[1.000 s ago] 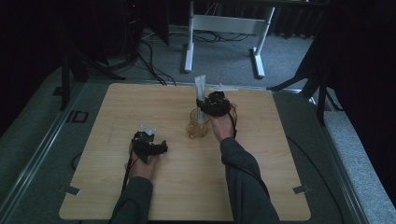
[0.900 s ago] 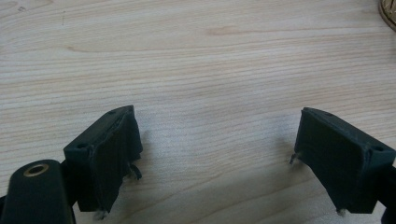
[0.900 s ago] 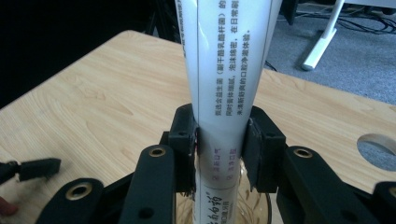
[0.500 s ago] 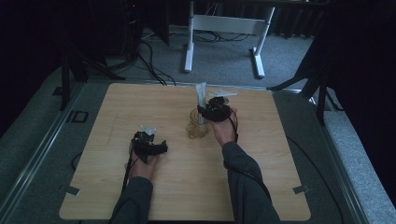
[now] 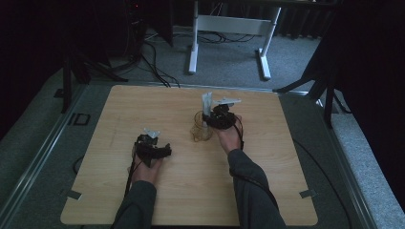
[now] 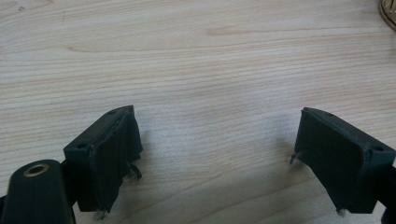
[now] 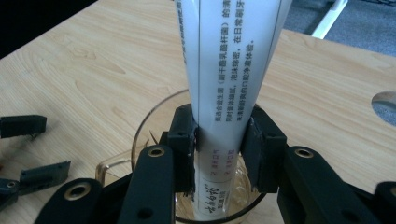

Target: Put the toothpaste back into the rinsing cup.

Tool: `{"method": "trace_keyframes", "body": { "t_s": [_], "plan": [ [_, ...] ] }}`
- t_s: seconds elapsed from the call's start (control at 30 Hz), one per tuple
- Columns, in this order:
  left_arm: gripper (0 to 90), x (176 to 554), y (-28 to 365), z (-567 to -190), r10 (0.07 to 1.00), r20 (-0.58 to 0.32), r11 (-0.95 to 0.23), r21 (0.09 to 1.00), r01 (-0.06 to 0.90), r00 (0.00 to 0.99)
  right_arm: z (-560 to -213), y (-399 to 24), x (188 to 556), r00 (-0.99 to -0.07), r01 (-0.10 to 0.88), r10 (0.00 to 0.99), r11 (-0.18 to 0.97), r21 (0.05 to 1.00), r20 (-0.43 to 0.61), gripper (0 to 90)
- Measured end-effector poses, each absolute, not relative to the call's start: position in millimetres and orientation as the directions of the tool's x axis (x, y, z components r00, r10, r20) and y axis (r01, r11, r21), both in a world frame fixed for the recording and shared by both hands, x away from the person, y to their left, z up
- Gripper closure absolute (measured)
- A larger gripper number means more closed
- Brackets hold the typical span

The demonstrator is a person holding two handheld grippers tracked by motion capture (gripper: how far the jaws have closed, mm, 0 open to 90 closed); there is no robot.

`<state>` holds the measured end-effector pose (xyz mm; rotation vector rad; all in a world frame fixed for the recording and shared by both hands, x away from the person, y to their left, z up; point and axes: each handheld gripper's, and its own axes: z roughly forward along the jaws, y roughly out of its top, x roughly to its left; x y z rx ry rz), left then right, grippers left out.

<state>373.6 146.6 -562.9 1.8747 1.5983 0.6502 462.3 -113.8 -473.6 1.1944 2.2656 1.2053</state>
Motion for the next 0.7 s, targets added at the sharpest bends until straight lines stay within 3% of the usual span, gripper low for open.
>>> {"method": "trace_keyframes", "body": {
  "t_s": [0.3,0.7],
  "plan": [
    [13.2,373.6,146.6,-562.9,0.987,-0.008,-0.109,0.705,0.701,0.161,-473.0,-112.4,459.9,-0.632,0.522,0.764,0.296,0.800,0.130,60.4],
    [13.3,373.5,146.5,-562.8,0.987,-0.007,-0.110,0.705,0.701,0.162,-481.7,-112.3,457.1,-0.640,0.527,0.759,0.325,0.785,0.115,58.3]
  ]
}}
